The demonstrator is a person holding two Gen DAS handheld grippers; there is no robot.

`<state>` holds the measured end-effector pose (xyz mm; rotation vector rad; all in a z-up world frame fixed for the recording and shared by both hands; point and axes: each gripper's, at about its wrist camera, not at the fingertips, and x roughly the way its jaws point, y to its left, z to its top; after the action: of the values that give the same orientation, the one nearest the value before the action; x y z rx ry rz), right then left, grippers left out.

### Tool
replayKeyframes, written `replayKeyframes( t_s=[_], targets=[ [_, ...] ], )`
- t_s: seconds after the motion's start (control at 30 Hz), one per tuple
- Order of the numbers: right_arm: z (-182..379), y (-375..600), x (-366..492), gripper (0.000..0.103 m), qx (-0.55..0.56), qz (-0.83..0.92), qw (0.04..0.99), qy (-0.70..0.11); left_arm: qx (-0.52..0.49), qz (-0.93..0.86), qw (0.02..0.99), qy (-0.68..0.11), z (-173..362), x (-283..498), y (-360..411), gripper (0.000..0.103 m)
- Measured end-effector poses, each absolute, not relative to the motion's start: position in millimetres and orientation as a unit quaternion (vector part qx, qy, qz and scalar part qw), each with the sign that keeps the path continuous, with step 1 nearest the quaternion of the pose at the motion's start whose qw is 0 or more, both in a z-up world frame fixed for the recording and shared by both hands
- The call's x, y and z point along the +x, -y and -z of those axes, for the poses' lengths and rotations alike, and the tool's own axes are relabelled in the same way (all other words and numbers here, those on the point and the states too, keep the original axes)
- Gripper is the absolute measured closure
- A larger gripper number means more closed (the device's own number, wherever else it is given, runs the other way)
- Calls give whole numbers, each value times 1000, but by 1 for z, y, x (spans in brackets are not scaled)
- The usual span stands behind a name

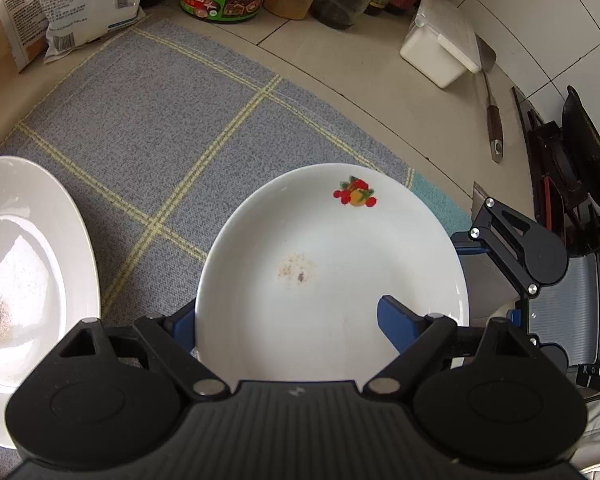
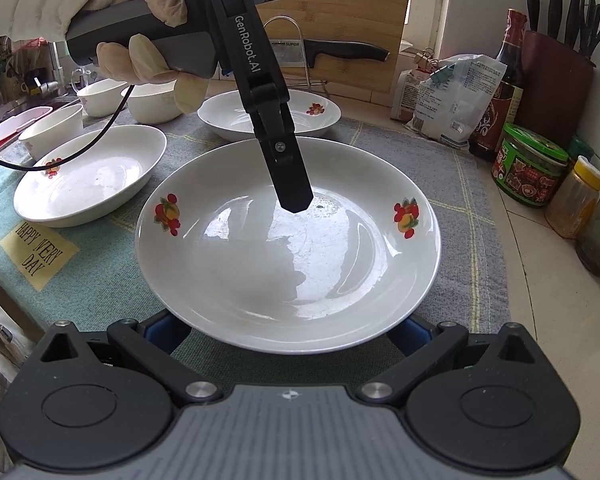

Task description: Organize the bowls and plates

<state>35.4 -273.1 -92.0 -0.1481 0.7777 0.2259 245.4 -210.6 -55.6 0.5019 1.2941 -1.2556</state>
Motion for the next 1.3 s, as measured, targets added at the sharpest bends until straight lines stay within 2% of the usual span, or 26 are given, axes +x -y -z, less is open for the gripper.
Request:
replayKeyframes(
  t_s=[1.3],
  targets=[
    [104,375,119,0,-73,-101,912,-392,205,546,617,-528,77,321,308,15]
  ],
)
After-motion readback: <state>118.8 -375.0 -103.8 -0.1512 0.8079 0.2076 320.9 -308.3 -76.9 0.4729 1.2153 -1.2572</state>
